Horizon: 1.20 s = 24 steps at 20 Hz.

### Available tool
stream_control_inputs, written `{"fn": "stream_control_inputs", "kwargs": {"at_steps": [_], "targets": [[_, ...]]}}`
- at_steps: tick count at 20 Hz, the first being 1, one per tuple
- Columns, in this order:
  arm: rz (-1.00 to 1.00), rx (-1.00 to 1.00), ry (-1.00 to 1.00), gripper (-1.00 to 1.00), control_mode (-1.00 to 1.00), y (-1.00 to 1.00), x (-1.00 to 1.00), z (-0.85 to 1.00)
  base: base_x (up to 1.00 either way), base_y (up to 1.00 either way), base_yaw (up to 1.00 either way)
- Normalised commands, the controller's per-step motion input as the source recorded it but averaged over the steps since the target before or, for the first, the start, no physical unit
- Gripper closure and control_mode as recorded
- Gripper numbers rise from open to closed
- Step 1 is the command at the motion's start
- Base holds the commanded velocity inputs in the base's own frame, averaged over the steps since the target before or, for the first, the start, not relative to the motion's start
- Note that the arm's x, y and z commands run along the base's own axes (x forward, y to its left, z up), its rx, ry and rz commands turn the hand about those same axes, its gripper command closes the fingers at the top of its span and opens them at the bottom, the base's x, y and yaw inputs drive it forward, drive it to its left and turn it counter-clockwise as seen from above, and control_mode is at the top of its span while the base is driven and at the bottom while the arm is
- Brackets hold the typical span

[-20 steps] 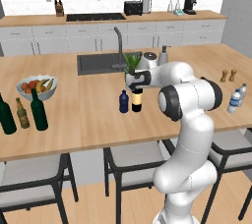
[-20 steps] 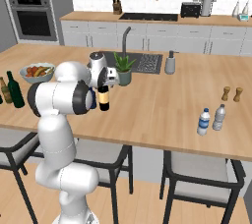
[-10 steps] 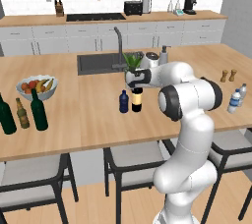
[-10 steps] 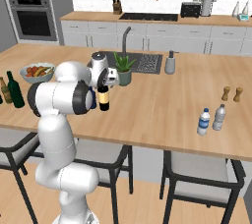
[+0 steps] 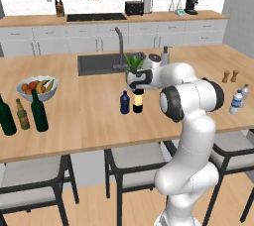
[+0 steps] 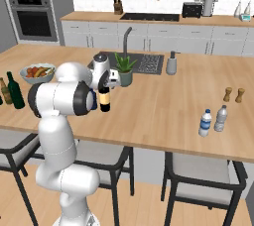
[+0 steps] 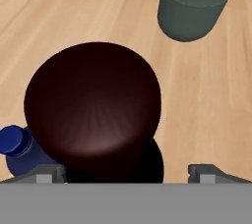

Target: Move the plastic bottles in the middle to the plastics group, and the glass bottles in the middle to the glass group.

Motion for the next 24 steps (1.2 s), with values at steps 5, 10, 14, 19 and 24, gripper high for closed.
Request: {"fn": "stream_control_inputs", "kwargs": {"at_steps": [5,10,14,19,24], "targets": [[0.0,0.0,0.0,1.0,-1.0,0.0,0.0,0.0,0.0,0.0,0.0],[0.0,0.0,0.0,1.0,-1.0,0.0,0.0,0.0,0.0,0.0,0.0],[0.0,0.0,0.0,1.0,-1.0,0.0,-0.08,0.0,0.0,0.0,0.0],[0.0,0.0,0.0,1.0,-1.0,0.0,-0.66,0.35,0.0,0.0,0.0],[0.01,0.0,0.0,1.0,-1.0,0.0,-0.87,0.38,0.0,0.0,0.0]]}}
